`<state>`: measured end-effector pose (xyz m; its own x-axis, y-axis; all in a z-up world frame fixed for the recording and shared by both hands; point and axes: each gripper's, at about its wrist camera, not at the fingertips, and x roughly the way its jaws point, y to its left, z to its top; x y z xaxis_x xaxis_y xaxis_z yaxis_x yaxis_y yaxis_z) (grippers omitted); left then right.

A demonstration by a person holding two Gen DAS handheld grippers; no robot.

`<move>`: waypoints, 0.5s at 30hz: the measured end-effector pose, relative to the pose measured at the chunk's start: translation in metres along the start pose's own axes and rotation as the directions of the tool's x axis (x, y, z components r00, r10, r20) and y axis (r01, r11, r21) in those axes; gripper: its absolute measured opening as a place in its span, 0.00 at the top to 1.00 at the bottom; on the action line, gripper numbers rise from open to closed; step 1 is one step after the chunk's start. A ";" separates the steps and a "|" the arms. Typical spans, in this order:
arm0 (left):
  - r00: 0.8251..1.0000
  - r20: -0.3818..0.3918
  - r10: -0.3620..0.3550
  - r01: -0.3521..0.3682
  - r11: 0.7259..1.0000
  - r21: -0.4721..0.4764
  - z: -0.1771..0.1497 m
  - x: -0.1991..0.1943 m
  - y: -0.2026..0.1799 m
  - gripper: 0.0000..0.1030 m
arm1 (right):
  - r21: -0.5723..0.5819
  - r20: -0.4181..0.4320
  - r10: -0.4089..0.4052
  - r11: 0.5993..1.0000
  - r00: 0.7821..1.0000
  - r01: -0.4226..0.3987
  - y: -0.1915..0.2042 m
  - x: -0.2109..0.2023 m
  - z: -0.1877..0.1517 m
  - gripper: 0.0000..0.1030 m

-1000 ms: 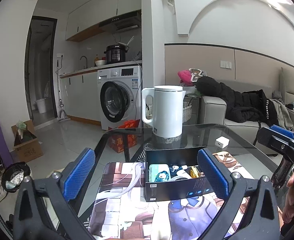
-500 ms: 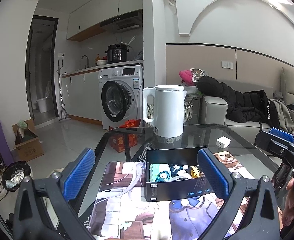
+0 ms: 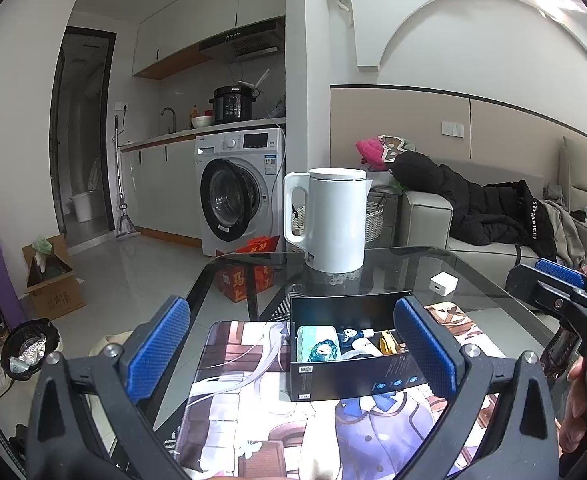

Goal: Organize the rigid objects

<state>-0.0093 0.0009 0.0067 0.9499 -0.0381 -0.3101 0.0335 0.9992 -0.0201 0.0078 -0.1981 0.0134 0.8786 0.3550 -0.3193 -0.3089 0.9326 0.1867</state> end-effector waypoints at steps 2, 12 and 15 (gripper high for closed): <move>1.000 -0.003 0.001 -0.001 1.000 0.000 0.000 0.001 0.000 0.00 | 0.009 -0.008 0.002 1.000 1.000 -0.002 -0.001 0.001 -0.001 0.01; 1.000 -0.005 -0.002 0.002 1.000 -0.001 0.000 0.001 -0.001 0.00 | 0.007 -0.007 0.000 1.000 1.000 0.000 -0.001 0.001 -0.001 0.01; 1.000 -0.008 0.006 -0.006 1.000 -0.001 -0.001 0.002 -0.002 0.00 | 0.006 -0.004 -0.002 1.000 1.000 0.002 0.000 0.001 -0.001 0.01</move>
<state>-0.0080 -0.0008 0.0056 0.9476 -0.0325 -0.3178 0.0277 0.9994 -0.0195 0.0086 -0.1978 0.0122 0.8777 0.3537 -0.3234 -0.3051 0.9327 0.1921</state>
